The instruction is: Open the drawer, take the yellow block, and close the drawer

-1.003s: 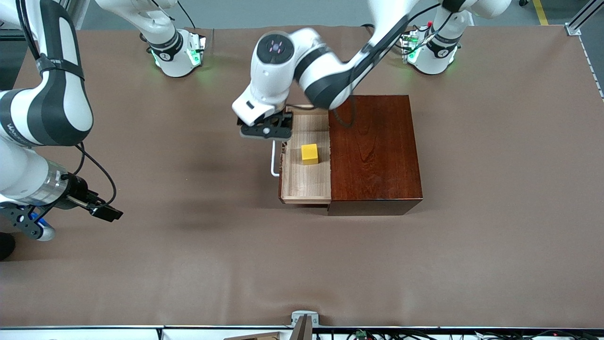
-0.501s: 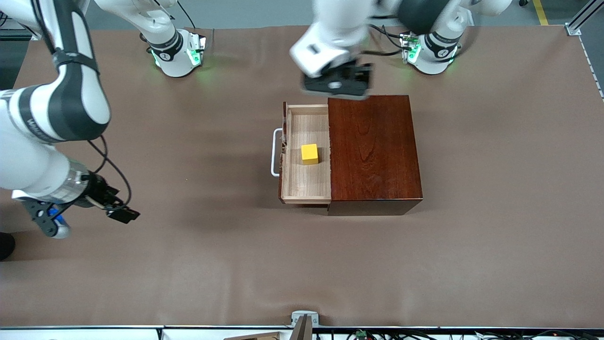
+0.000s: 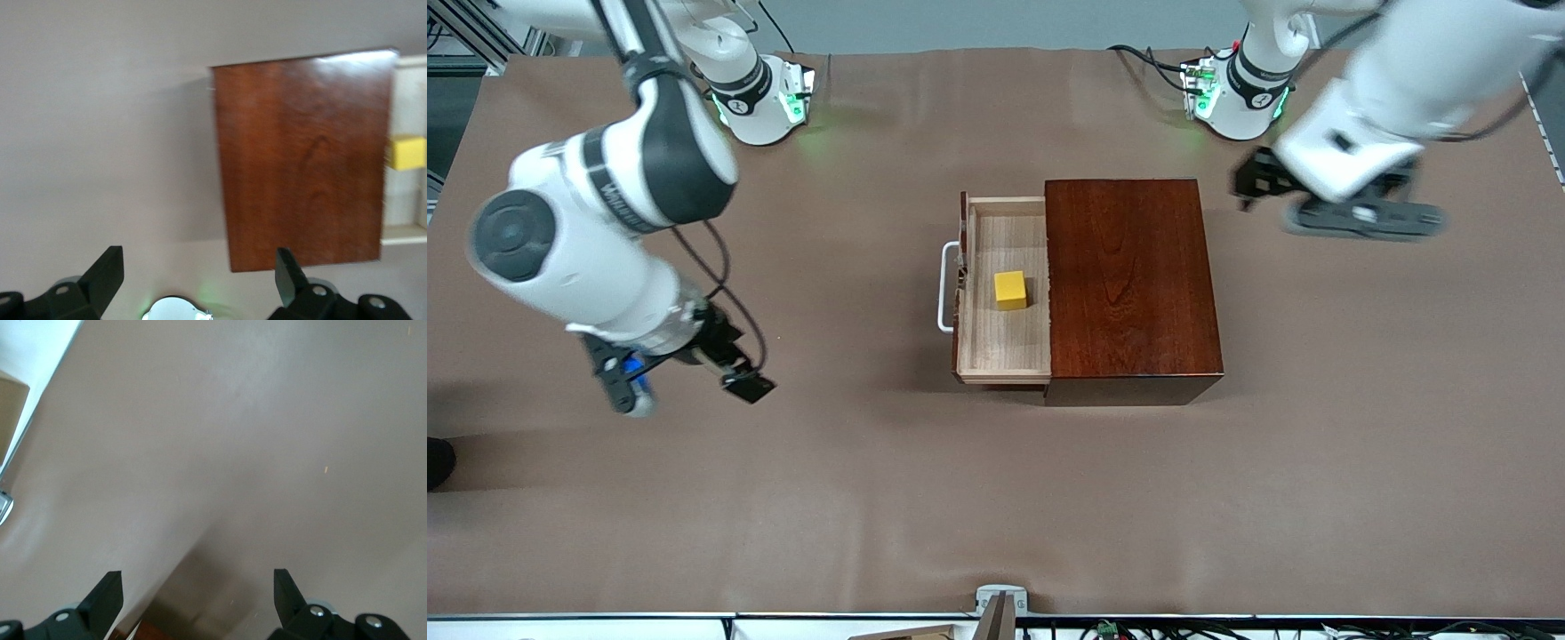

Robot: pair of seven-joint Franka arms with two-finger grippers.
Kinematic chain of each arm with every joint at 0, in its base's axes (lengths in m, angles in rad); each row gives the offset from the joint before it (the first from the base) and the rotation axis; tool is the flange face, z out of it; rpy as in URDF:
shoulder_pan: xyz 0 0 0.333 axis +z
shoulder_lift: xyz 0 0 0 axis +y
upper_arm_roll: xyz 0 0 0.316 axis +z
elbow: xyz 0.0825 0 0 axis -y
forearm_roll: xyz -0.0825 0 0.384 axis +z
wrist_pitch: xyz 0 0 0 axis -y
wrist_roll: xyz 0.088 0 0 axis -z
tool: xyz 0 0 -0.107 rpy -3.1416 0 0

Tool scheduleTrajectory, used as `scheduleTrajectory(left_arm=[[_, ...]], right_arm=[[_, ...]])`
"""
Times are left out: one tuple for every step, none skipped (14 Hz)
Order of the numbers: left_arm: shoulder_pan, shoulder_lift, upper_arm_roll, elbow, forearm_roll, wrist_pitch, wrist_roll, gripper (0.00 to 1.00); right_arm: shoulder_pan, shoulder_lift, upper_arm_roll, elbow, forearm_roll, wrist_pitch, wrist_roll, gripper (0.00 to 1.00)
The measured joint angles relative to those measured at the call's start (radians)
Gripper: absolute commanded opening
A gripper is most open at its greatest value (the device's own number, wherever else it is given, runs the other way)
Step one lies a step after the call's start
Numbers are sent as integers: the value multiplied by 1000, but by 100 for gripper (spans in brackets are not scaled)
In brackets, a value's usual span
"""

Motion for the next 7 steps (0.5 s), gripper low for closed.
scheduleTrajectory(left_arm=[[42, -1, 0, -4, 0, 10, 10, 100], [81, 0, 0, -9, 0, 20, 17, 100], [116, 0, 0, -15, 0, 31, 21, 100], [145, 0, 1, -20, 0, 42, 26, 100], [165, 1, 1, -24, 0, 53, 30, 100], [178, 1, 0, -28, 0, 62, 31, 100], [184, 2, 0, -31, 0, 70, 35, 100]], right_arm=[[30, 0, 1, 1, 0, -1, 68, 100], [61, 0, 1, 1, 0, -2, 137, 100], [93, 0, 2, 1, 0, -3, 201, 100], [123, 0, 2, 2, 0, -4, 263, 100], [151, 0, 1, 1, 0, -5, 323, 100], [177, 0, 1, 1, 0, -7, 382, 100], [202, 0, 1, 1, 0, -9, 444, 100]])
